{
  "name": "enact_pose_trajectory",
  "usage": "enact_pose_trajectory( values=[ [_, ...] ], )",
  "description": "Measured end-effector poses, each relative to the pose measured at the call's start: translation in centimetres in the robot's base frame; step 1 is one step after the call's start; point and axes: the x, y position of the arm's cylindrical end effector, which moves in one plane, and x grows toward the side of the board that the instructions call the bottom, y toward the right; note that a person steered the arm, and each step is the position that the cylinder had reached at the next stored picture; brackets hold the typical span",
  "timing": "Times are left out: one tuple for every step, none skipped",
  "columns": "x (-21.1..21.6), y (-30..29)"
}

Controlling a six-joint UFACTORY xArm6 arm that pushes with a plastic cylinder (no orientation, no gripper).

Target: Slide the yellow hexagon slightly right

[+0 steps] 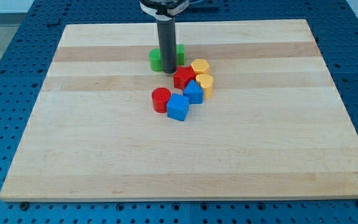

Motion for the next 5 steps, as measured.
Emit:
enact_pose_trajectory(
  values=[
    [0.2, 1.4],
    [0.2, 3.9],
    [-0.5, 5.1],
    [-0.8, 6.5],
    [-0.7, 7.2]
  ],
)
